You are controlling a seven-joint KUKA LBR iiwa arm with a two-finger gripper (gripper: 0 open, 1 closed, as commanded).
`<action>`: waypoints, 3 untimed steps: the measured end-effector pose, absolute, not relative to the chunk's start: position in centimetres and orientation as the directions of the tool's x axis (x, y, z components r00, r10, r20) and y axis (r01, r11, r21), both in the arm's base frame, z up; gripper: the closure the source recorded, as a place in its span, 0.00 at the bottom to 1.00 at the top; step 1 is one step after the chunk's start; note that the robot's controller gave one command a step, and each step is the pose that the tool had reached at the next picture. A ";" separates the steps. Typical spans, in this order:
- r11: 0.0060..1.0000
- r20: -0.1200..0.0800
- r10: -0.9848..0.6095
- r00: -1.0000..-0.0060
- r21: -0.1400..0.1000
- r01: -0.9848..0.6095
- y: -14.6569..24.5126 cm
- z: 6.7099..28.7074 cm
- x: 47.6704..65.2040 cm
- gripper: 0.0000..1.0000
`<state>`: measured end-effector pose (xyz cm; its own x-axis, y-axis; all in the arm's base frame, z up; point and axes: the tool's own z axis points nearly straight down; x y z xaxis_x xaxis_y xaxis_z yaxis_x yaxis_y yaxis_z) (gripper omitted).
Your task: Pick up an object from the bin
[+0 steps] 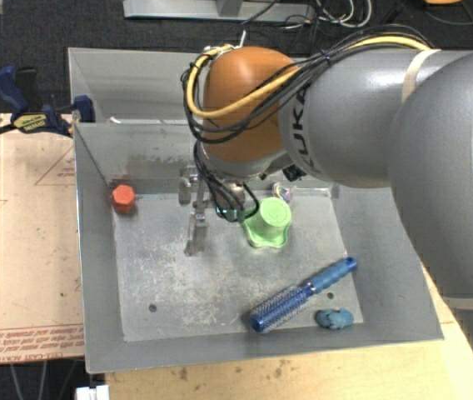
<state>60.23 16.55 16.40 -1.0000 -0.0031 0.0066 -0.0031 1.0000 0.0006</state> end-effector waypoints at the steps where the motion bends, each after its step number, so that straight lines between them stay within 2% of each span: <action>1: 0.994 0.012 -0.107 -0.994 -0.001 -0.107 11.0 8.5 49.0 0.00; 2: 0.964 -0.005 -0.266 -0.964 -0.001 -0.266 6.9 13.9 49.9 0.00; 3: 0.930 0.000 -0.368 -0.930 0.001 -0.368 5.8 14.7 48.7 0.00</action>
Offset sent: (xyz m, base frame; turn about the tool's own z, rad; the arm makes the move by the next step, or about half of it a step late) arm -0.1081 -0.0536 -0.0753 -0.1063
